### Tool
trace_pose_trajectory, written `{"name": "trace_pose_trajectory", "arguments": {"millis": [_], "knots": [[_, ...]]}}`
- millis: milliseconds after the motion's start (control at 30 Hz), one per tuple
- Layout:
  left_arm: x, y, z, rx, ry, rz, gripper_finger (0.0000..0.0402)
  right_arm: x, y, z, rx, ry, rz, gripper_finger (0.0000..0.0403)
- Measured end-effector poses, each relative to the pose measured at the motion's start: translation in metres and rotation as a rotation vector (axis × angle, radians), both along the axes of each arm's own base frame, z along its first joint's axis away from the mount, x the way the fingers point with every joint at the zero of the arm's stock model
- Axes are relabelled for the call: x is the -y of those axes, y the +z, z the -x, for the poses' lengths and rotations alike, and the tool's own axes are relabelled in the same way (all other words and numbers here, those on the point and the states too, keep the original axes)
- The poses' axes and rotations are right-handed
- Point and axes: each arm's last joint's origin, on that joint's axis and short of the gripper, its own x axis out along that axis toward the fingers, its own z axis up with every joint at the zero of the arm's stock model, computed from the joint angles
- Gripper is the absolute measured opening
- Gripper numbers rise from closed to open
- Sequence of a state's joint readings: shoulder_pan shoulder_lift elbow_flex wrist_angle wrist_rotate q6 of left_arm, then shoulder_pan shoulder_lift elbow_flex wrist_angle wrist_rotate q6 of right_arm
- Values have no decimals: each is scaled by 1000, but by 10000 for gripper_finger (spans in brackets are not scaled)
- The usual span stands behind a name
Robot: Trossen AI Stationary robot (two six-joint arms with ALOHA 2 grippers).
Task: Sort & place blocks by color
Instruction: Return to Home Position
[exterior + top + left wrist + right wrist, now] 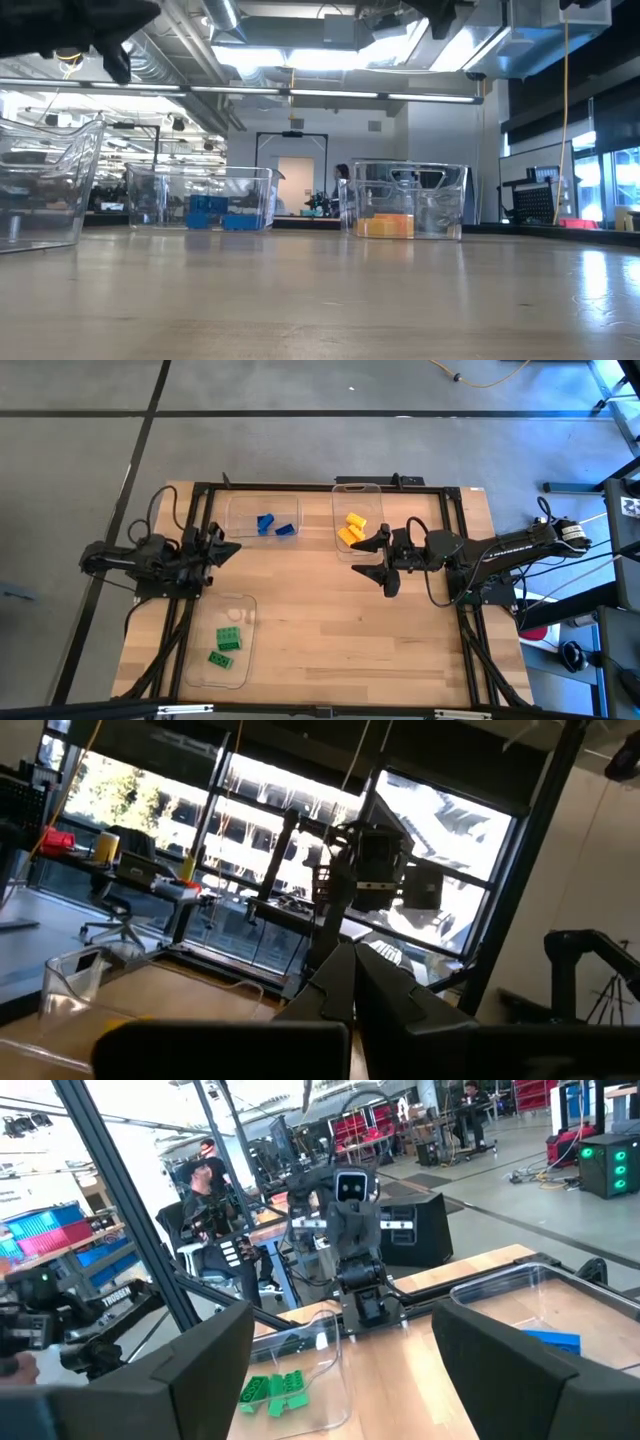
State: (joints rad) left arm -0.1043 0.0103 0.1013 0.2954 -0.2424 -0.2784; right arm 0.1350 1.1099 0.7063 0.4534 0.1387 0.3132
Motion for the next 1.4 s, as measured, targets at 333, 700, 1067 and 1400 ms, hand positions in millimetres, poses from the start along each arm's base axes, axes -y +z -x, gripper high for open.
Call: {"name": "trace_pose_trajectory", "arguments": {"millis": [333, 700, 1067, 1400], "knots": [[0, -31, -9, -91, 21, 28, 0, 0, 1, 0, 9, 0, -80, 308], [-1, -37, -10, -153, 39, -2, 0, 3, 0, 2, -6, -31, -221, 196], [-1, -37, -10, -150, 40, -5, 0, 10, 3, 55, -121, 46, -52, 10], [-1, -36, -10, -149, 40, -5, 0, 13, -56, 119, 27, 183, -145, 2]]}}
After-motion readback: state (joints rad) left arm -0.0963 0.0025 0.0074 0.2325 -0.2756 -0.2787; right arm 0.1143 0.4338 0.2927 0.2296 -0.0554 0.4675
